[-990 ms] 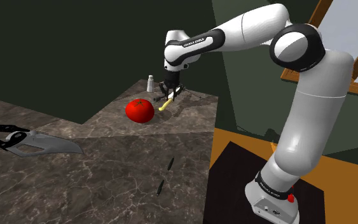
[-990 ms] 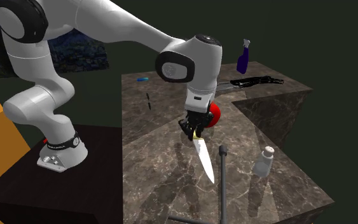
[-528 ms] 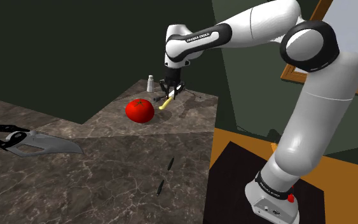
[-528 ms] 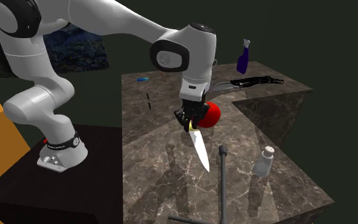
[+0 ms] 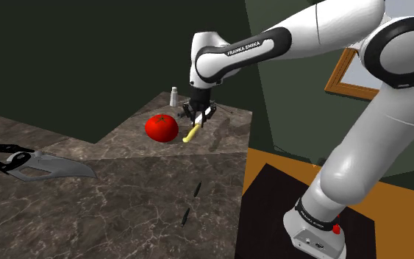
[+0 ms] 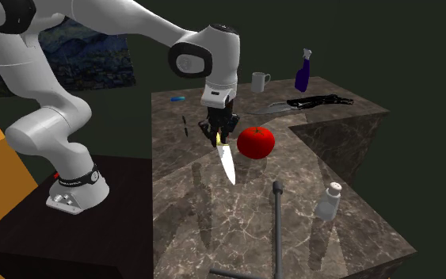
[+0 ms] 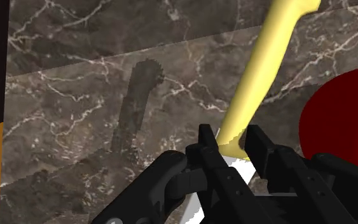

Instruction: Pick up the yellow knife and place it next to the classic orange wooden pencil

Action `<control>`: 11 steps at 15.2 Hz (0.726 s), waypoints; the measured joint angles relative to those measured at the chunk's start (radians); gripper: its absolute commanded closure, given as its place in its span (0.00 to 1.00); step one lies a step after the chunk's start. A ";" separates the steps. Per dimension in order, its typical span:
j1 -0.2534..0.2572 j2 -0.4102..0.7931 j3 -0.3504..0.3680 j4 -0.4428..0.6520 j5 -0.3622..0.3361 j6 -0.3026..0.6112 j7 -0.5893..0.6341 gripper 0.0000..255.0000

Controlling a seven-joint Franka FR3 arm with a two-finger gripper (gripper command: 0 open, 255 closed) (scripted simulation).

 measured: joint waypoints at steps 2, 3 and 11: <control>0.020 -0.036 0.020 -0.043 0.012 0.010 0.033 1.00; 0.028 -0.061 0.029 -0.069 0.020 0.012 0.045 1.00; 0.121 -0.207 0.128 -0.222 0.092 0.034 0.192 1.00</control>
